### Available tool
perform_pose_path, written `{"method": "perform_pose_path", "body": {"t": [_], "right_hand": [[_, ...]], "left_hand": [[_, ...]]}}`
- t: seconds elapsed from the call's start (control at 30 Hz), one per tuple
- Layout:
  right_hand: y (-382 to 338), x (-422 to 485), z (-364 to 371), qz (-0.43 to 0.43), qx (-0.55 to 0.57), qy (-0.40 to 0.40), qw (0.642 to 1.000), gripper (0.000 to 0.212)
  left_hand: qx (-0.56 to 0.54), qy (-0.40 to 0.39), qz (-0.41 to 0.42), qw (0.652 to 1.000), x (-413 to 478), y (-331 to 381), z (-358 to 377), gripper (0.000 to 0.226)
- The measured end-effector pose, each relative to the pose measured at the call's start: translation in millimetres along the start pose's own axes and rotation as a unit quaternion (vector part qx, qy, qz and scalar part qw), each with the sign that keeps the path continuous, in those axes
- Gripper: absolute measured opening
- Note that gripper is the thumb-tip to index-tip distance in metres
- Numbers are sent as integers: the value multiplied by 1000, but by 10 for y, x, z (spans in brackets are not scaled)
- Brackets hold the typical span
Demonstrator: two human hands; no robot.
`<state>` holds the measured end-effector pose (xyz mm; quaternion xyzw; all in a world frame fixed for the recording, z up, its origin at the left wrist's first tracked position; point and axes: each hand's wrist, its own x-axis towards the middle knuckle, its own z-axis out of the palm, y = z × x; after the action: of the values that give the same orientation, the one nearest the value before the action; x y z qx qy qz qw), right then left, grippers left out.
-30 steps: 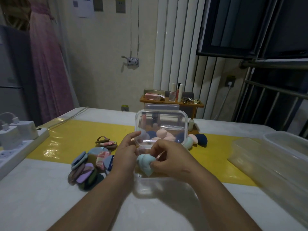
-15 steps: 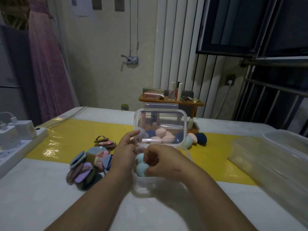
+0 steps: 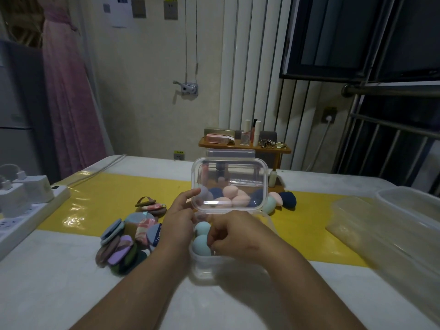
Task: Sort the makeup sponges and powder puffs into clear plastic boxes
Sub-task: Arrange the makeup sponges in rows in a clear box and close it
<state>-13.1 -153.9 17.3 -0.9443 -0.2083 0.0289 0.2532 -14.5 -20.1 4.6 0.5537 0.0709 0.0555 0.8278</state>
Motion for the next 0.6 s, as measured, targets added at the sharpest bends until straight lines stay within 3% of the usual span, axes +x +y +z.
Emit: {"method": "perform_pose_path", "body": {"t": [0.3,0.6], "right_hand": [[25,-45,-26,10,23,28,999,25],[160,-83,-123,21,83,154,984,28]], "left_hand": [[6,3,-6,1000,-16,2,5,55],[3,4,-11,1000,25,-20,-17,53]]}}
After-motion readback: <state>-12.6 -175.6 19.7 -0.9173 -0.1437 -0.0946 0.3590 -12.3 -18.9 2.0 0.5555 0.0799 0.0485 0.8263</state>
